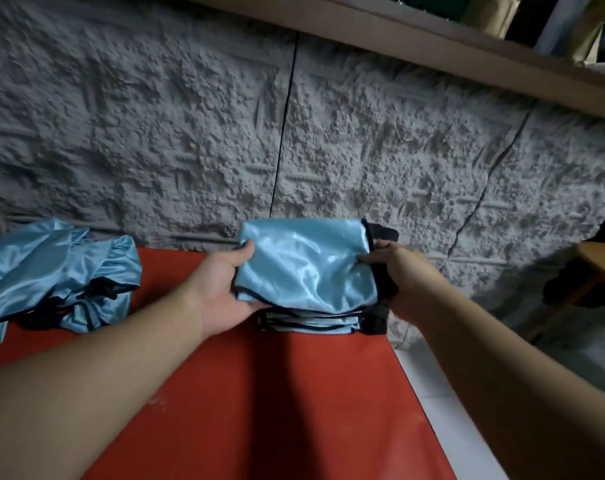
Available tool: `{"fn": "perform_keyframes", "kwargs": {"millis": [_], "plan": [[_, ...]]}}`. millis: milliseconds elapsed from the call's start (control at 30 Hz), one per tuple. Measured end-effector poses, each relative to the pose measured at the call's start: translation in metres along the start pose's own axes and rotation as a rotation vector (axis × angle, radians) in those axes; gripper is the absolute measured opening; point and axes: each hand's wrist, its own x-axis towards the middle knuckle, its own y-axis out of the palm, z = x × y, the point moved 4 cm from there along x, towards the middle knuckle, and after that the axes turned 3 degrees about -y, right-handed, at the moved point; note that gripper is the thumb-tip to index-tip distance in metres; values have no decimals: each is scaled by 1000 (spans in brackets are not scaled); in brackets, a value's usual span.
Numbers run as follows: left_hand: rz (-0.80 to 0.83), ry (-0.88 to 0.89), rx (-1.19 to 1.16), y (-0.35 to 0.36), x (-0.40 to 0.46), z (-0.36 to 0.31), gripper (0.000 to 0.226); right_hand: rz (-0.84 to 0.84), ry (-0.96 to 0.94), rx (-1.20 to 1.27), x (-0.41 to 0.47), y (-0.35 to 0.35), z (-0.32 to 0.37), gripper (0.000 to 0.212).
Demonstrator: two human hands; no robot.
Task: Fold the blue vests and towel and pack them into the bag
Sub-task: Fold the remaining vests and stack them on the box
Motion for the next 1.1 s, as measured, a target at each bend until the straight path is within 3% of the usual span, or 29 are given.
{"fn": "perform_keyframes", "kwargs": {"millis": [100,233,433,600,700,800,867,933,1000,1100], "plan": [[-23,24,35,9,55,-1,30,-92,-34,-56,42,-7,1,18],[-51,26,128,2,106,5,30,-189,-27,-144,83,-13,-13,24],[-244,-8,417,-28,142,25,18,-297,-9,-428,96,-26,-47,37],[-440,138,629,-30,146,8,19,-387,-78,-633,89,-22,-44,48],[-518,293,819,-26,143,-4,31,-376,-133,-829,81,-16,-35,31],[-584,517,958,-24,135,-16,31,-473,-301,-1000,65,-5,-11,12],[-593,631,903,-27,127,-26,30,-383,-526,-1026,55,19,4,21],[-595,720,853,-36,114,-33,21,-101,-655,-1052,44,53,-1,39],[-655,780,964,-53,95,-37,11,102,-651,-1242,48,78,-30,51],[-722,808,1132,-99,63,-36,9,181,-501,-1562,64,83,-75,54]]}}
